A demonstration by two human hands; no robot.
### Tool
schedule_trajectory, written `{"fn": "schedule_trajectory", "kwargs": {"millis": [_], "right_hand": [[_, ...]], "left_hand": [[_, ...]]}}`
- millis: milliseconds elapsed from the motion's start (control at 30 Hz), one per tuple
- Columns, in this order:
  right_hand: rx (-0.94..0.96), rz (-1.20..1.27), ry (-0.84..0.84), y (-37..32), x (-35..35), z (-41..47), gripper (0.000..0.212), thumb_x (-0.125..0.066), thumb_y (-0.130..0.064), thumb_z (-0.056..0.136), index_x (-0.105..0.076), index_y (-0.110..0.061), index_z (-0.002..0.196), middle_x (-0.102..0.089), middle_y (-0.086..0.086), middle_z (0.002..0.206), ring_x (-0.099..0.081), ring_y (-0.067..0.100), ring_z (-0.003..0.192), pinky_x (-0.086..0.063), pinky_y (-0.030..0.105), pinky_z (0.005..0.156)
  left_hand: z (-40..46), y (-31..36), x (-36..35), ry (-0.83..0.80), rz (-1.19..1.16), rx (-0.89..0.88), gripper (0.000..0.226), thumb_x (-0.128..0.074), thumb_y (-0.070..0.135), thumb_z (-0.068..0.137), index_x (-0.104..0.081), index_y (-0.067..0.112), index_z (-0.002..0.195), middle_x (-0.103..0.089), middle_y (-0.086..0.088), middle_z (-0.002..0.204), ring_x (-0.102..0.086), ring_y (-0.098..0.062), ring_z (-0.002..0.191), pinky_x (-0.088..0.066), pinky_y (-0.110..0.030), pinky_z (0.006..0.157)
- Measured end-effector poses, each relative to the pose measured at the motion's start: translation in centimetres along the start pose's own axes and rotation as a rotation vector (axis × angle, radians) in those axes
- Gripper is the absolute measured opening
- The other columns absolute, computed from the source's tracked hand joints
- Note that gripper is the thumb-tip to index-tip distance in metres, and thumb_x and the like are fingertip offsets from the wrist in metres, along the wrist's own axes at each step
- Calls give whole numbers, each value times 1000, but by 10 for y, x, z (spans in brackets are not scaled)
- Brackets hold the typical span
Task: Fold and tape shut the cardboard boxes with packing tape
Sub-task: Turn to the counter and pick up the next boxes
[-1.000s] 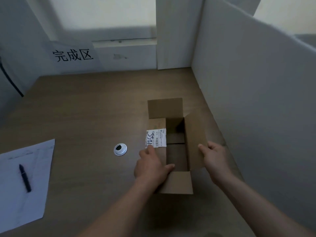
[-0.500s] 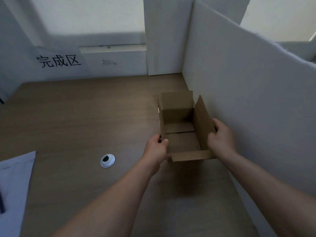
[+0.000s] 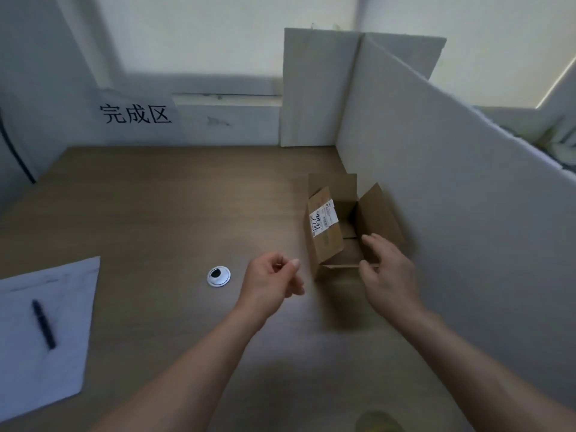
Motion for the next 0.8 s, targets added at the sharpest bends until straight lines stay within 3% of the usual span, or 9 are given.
{"fn": "schedule_trajectory", "kwargs": {"millis": [100, 267, 367, 467, 567, 700, 800], "right_hand": [[39, -4, -34, -40, -5, -40, 42, -63, -2, 85, -66, -12, 126, -62, 3, 133, -57, 18, 122, -36, 17, 97], [90, -7, -112, -101, -32, -98, 36, -64, -5, 87, -69, -12, 121, -66, 2, 126, -58, 16, 119, -35, 19, 99], [153, 36, -169, -147, -60, -127, 33, -63, -7, 88, -70, -15, 118, -67, -1, 123, -59, 14, 116, -40, 22, 98], [209, 85, -254, -192, -92, -155, 30, -64, -8, 87, -72, -19, 114, -70, -3, 115, -64, 16, 100, -47, 29, 92], [282, 102, -355, -238, -125, -184, 29, -64, -14, 87, -73, -27, 112, -71, -5, 104, -60, 10, 80, -40, 23, 78], [456, 181, -535, -313, -168, -249, 30, -62, -15, 88, -71, -27, 115, -69, -6, 113, -58, 11, 81, -41, 24, 82], [599, 203, -647, -355, -185, -313, 31, -62, -18, 89, -69, -28, 117, -70, -2, 116, -59, 12, 88, -38, 21, 83]], "left_hand": [[-41, 0, 33, 15, -124, 14, 26, -52, 18, 100, -52, 10, 75, -67, -12, 64, -68, -29, 61, -49, -30, 56], [-106, -9, 101, 67, -425, 82, 27, -52, 12, 99, -59, 5, 75, -69, -11, 74, -70, -25, 68, -56, -31, 64], [-146, -13, 147, 121, -481, 89, 22, -54, 7, 97, -62, 6, 77, -72, -13, 78, -71, -25, 71, -58, -31, 65], [-192, -16, 204, 264, -403, 58, 17, -61, 3, 92, -61, 6, 75, -71, -12, 73, -71, -24, 66, -57, -30, 62], [-246, -18, 268, 464, -301, 10, 23, -70, 7, 86, -56, 8, 68, -70, -14, 67, -69, -25, 61, -57, -33, 60], [-354, -33, 346, 787, 18, 18, 41, -65, 29, 92, -59, -2, 65, -70, -9, 66, -66, -19, 59, -50, -30, 60], [-443, -44, 376, 984, 350, 77, 37, -58, 31, 94, -62, 5, 69, -63, -4, 61, -60, -23, 63, -45, -37, 61]]}}
Point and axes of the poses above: each hand's wrist, its own z-axis towards the middle knuckle, its own x-axis out of the back of the hand, y = z × x, the point moved 10 cm from there along z, towards the middle knuckle
